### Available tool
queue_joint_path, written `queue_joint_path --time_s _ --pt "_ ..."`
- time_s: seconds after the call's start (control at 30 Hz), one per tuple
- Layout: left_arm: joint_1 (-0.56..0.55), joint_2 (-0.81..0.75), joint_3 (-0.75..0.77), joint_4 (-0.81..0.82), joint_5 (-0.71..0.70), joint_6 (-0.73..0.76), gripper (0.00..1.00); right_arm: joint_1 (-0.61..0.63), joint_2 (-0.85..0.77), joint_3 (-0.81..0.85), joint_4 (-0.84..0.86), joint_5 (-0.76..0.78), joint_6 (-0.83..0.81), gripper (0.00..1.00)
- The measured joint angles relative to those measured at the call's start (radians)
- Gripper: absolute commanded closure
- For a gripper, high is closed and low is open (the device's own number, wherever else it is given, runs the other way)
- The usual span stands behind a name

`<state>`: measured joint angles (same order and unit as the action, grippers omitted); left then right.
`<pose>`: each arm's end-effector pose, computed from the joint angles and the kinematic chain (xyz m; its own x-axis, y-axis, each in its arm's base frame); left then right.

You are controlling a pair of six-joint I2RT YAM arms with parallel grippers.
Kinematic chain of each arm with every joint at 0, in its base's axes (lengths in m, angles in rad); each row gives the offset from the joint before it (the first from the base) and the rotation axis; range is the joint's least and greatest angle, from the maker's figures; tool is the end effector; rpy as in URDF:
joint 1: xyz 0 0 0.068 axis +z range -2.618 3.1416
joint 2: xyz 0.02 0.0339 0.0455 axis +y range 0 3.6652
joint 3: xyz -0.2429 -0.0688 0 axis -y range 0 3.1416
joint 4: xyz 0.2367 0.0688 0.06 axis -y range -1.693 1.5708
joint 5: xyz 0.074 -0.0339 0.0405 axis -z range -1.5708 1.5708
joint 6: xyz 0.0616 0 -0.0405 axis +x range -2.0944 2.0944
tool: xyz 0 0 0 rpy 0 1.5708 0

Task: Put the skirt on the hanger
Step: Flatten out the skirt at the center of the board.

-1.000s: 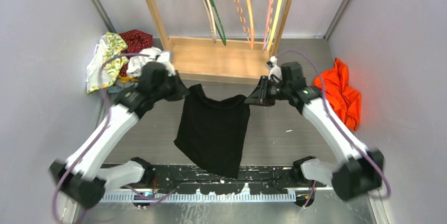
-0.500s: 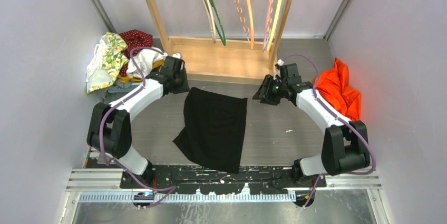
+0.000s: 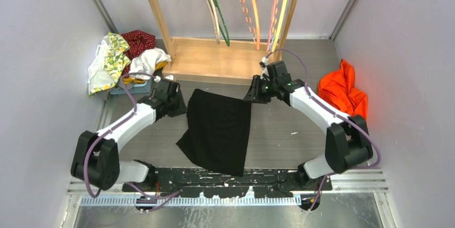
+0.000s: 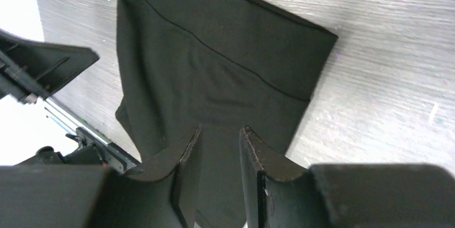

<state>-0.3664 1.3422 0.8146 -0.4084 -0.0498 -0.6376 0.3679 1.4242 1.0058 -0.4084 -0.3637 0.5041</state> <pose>0.2626 -0.0975 0.1736 -0.8006 -0.3296 -0.5004 -0.1821 0.9295 -0.3208 0.2854 0.1335 0.2156 -0.8721 0.1477 -0.4666 -0.1595 0.8155 0.5563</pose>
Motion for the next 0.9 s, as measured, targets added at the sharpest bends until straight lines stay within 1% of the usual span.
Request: queue_joint_path --time_s 0.1,0.23,0.33,0.4,0.53,0.7,0.9 --pt "-0.010 -0.079 -0.058 -0.013 -0.001 -0.039 0.69 0.029 0.093 0.013 0.051 0.010 0.001 0.64" --pt "-0.018 -0.172 -0.092 -0.024 -0.011 -0.062 0.69 0.047 0.246 0.026 0.106 0.046 0.009 0.66" --pt "-0.019 -0.197 -0.105 -0.024 -0.016 -0.067 0.69 0.049 0.339 0.029 0.138 0.073 0.023 0.67" --pt "-0.019 -0.197 -0.117 -0.023 -0.018 -0.067 0.69 0.049 0.368 0.028 0.145 0.087 0.029 0.67" --pt "-0.019 -0.195 -0.146 -0.023 -0.019 -0.069 0.69 0.049 0.362 0.016 0.171 0.128 0.034 0.68" --pt "-0.019 -0.179 -0.151 -0.014 -0.018 -0.070 0.69 0.034 0.304 -0.051 0.191 0.188 0.044 0.69" --pt "-0.019 -0.170 -0.156 0.002 -0.017 -0.070 0.69 -0.044 0.188 -0.154 0.160 0.277 0.048 0.68"
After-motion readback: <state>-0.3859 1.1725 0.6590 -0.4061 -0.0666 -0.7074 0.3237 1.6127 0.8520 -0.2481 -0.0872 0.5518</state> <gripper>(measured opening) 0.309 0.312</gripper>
